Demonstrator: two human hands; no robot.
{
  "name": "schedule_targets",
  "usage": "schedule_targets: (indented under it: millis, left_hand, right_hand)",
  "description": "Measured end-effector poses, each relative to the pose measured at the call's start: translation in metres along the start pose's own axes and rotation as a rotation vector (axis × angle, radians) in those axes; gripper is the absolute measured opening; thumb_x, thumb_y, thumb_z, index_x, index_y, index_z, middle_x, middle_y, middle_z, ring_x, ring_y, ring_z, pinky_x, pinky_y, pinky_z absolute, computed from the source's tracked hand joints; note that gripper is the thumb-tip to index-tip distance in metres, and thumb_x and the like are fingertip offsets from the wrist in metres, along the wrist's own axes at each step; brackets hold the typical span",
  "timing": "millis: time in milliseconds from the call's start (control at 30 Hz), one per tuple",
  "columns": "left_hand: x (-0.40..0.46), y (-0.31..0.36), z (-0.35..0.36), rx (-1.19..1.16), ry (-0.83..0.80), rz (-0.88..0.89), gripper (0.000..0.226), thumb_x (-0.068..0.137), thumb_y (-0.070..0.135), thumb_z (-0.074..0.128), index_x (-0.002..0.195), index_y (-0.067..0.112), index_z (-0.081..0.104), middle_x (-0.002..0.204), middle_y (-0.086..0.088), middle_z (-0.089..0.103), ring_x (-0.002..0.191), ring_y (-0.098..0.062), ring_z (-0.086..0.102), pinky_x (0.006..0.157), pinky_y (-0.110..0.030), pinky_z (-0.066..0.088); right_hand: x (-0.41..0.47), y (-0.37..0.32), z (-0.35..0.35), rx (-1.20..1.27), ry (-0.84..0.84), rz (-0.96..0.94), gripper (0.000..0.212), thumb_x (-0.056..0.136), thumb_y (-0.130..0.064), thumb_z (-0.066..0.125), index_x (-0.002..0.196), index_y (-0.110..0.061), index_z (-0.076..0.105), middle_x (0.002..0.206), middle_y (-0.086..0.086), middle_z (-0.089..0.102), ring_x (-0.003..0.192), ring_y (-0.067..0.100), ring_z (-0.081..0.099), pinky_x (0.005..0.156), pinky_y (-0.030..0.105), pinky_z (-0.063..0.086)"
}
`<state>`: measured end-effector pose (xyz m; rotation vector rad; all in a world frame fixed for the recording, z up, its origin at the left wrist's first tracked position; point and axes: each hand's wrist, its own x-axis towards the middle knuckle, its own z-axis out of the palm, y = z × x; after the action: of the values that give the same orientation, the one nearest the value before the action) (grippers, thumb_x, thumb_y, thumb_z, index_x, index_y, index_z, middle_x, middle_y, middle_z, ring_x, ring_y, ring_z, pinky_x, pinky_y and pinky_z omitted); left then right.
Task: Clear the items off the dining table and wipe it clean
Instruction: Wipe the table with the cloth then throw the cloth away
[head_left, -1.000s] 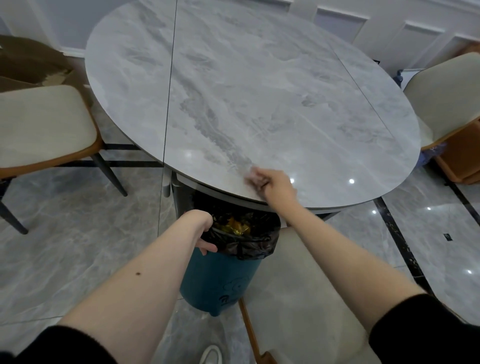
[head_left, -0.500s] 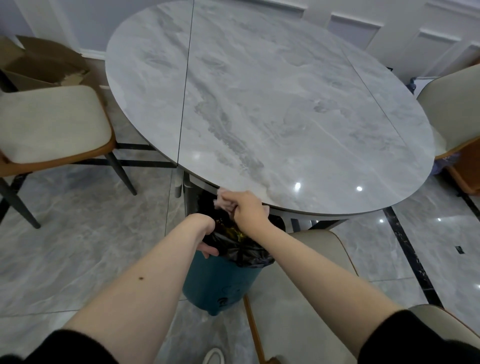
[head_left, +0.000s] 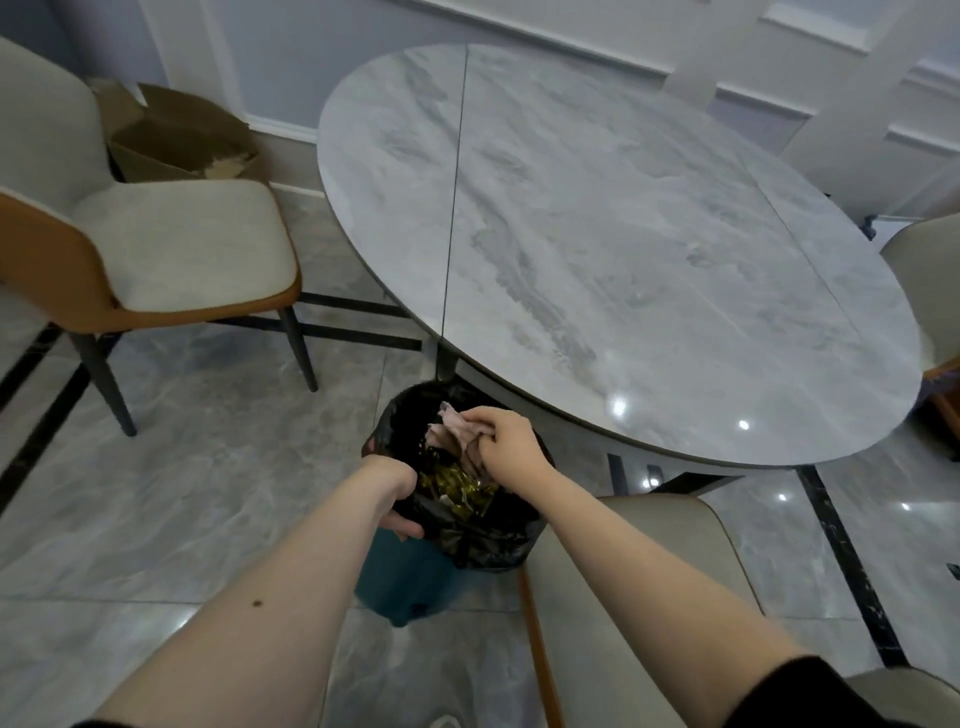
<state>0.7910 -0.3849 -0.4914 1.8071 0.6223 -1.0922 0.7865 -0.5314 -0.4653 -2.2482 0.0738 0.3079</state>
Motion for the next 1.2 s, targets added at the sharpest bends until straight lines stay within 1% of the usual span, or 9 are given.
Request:
schedule_targets:
  millis: [133,233,400,500,633,800,933,1067,1200]
  left_hand:
    - [0.006,-0.044,-0.037,0.01,-0.039,-0.144,0.031,0.092,-0.002,0.049,0.122,-0.012,0.051,0.125,-0.024,0.058,0.111,-0.032,0.061,0.061,-0.031,0.058]
    - [0.015,-0.079,-0.057,-0.044,-0.029,-0.204,0.028,0.09,-0.003,0.054,0.116,-0.013,0.056,0.12,-0.021,0.062,0.111,-0.028,0.061,0.085,-0.028,0.054]
    - [0.036,-0.127,-0.077,-0.208,0.1,-0.154,0.01,0.086,0.002,0.058,0.081,-0.006,0.057,0.059,-0.016,0.068,0.089,-0.034,0.068,0.071,-0.04,0.059]
    - [0.059,-0.153,-0.077,-0.293,0.181,-0.116,0.012,0.084,0.0,0.06,0.076,-0.004,0.052,0.074,-0.018,0.069,0.084,-0.037,0.068,0.073,-0.045,0.058]
    - [0.092,-0.179,-0.072,-0.456,0.235,-0.074,0.016,0.092,0.01,0.052,0.103,-0.001,0.048,0.097,-0.023,0.061,0.059,-0.034,0.062,0.04,-0.041,0.053]
    - [0.174,-0.23,-0.056,-0.554,0.263,-0.08,0.028,0.093,0.009,0.049,0.118,-0.002,0.047,0.1,-0.022,0.059,0.074,-0.04,0.064,0.047,-0.04,0.056]
    - [0.243,-0.265,-0.037,-0.637,0.284,-0.059,0.019,0.093,0.009,0.049,0.111,0.002,0.047,0.097,-0.018,0.056,0.062,-0.034,0.06,0.04,-0.037,0.053]
    - [0.305,-0.294,-0.016,-0.664,0.308,-0.065,0.021,0.091,0.009,0.05,0.106,-0.005,0.047,0.108,-0.024,0.059,0.082,-0.041,0.066,0.057,-0.051,0.057]
    - [0.343,-0.315,-0.002,-0.709,0.279,-0.089,0.016,0.093,0.009,0.048,0.101,-0.004,0.046,0.097,-0.021,0.057,0.057,-0.032,0.064,0.043,-0.038,0.055]
  right_hand:
    - [0.005,-0.009,0.049,0.113,-0.02,0.055,0.032,0.088,-0.001,0.047,0.11,-0.012,0.067,0.106,0.004,0.068,0.098,0.013,0.059,0.084,0.022,0.046]
    - [0.006,-0.013,0.088,0.189,-0.038,0.095,0.031,0.087,0.001,0.049,0.107,-0.012,0.068,0.101,0.005,0.069,0.096,0.016,0.061,0.083,0.024,0.049]
    - [0.017,-0.007,0.144,0.336,-0.018,0.202,0.023,0.09,-0.004,0.048,0.102,-0.01,0.066,0.098,0.011,0.07,0.095,0.026,0.065,0.086,0.037,0.052]
    - [0.029,0.008,0.182,0.404,-0.005,0.238,0.019,0.091,-0.007,0.049,0.096,-0.013,0.066,0.095,0.013,0.07,0.095,0.029,0.066,0.086,0.039,0.053]
    - [0.045,0.031,0.217,0.455,0.031,0.271,0.015,0.093,-0.009,0.048,0.096,-0.014,0.062,0.096,0.008,0.067,0.094,0.024,0.064,0.086,0.036,0.052]
    - [0.073,0.095,0.278,0.525,0.037,0.333,0.015,0.094,-0.007,0.047,0.1,-0.017,0.056,0.103,0.007,0.064,0.099,0.022,0.061,0.091,0.035,0.051]
    - [0.098,0.152,0.326,0.525,0.073,0.364,0.021,0.093,-0.006,0.049,0.111,-0.01,0.056,0.11,0.01,0.063,0.102,0.022,0.061,0.093,0.032,0.05]
    - [0.114,0.198,0.359,0.232,0.125,0.251,0.019,0.09,-0.004,0.05,0.107,-0.006,0.059,0.098,0.004,0.062,0.089,0.013,0.056,0.07,0.013,0.039]
    - [0.128,0.226,0.382,0.184,0.118,0.262,0.013,0.09,-0.006,0.053,0.1,-0.01,0.059,0.094,0.002,0.062,0.088,0.016,0.06,0.066,0.012,0.04]
